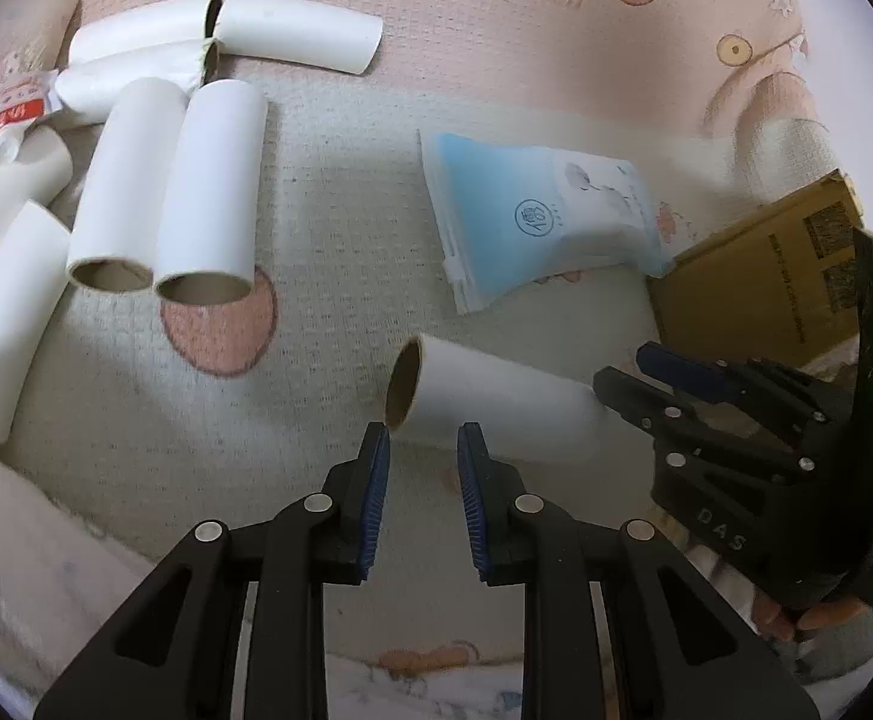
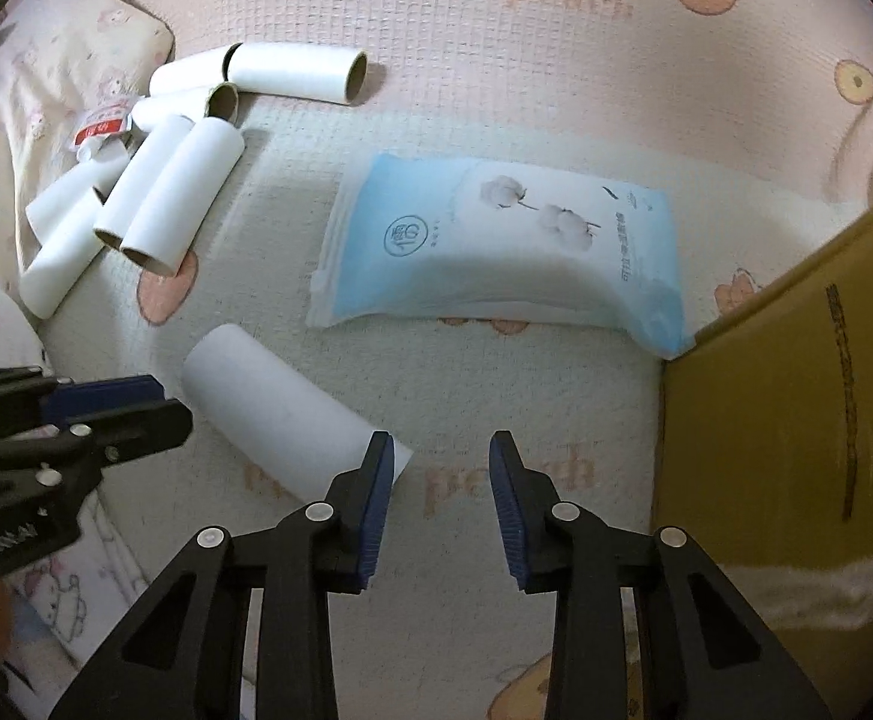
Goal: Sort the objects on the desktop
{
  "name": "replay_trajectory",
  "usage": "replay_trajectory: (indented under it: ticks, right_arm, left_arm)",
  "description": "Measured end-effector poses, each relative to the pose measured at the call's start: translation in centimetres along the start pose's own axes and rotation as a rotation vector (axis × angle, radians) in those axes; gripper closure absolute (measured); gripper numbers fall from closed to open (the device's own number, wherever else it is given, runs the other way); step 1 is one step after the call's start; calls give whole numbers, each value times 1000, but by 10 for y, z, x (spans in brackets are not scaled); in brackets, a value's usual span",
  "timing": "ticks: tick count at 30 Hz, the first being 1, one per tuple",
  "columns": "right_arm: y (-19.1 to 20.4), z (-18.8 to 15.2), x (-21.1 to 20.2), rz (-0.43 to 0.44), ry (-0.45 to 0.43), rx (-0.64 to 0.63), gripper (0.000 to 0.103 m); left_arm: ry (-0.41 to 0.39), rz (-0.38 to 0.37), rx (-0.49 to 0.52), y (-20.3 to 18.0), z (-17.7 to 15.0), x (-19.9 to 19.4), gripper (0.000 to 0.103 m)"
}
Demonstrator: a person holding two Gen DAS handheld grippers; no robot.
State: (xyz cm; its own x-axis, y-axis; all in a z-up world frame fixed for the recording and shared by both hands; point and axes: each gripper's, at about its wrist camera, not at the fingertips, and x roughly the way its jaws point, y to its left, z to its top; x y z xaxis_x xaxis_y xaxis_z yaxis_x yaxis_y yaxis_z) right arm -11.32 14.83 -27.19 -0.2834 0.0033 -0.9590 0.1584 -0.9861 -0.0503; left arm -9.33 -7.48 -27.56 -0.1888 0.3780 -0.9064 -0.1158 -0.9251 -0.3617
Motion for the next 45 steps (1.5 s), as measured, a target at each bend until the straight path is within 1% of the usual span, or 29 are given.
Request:
replay_trajectory:
  ticks: [4, 7, 10, 14, 16, 18, 19, 20, 22, 23, 24, 25, 27, 31, 36, 38, 40, 41, 42, 43, 45]
  right_arm:
    - [-3, 7, 9, 6, 38, -22, 73]
    - [3, 2, 11, 10, 50, -51, 73]
    - [7, -2, 14, 42, 66, -60, 73]
    - [11, -8, 18, 106, 77, -24, 73]
    - [8, -11, 18, 166, 69, 24, 72]
    - [0, -12, 15, 250, 54, 101, 72]
    - [-7, -13, 11, 312, 43, 158, 72]
    - [-11, -14, 9, 349, 36, 194, 72]
    - [-22, -15, 3, 430, 28, 275, 69]
    - [-22, -15, 0, 443, 31, 286, 67]
    - [-21, -15, 0, 441, 36, 281, 61]
    - [-15, -16, -2, 422, 36, 263, 57]
    - [-9, -21, -9, 384, 38, 218, 53]
    - [6, -19, 2, 371, 62, 140, 53]
    - [19, -17, 19, 329, 85, 94, 53]
    - [20, -17, 28, 336, 88, 98, 51]
    - [16, -19, 40, 345, 103, 130, 40]
    - [13, -22, 44, 367, 90, 152, 35]
    - [10, -26, 42, 414, 43, 183, 23]
    - [7, -30, 42, 453, 11, 214, 19]
    - [7, -36, 41, 451, -29, 218, 18]
  left_arm:
    - [0, -22, -11, 0, 4, 5, 77]
    - [-9, -30, -30, 1, 4, 6, 77]
    - [-5, -61, -75, 8, 7, 8, 77]
    - [8, -111, -150, 19, 9, 12, 77]
    - [14, -129, -178, 24, 9, 13, 77]
    - [15, -161, -195, 26, 9, 11, 77]
    - [15, -182, -196, 26, 9, 10, 77]
    - [17, -203, -195, 25, 9, 10, 76]
    - [36, -238, -188, 24, 9, 11, 68]
    - [54, -247, -185, 22, 9, 14, 64]
    - [66, -249, -183, 18, 9, 16, 64]
    - [77, -250, -178, 16, 9, 19, 64]
    - [98, -252, -174, 11, 9, 24, 63]
    - [108, -276, -210, 14, 11, 32, 60]
    - [127, -327, -258, 19, 14, 44, 60]
    - [136, -349, -280, 23, 14, 46, 60]
    - [144, -367, -302, 26, 14, 48, 60]
    - [144, -369, -305, 26, 14, 48, 60]
    - [144, -367, -301, 26, 13, 48, 60]
    - [142, -362, -297, 24, 13, 47, 60]
    - [137, -348, -276, 22, 13, 47, 59]
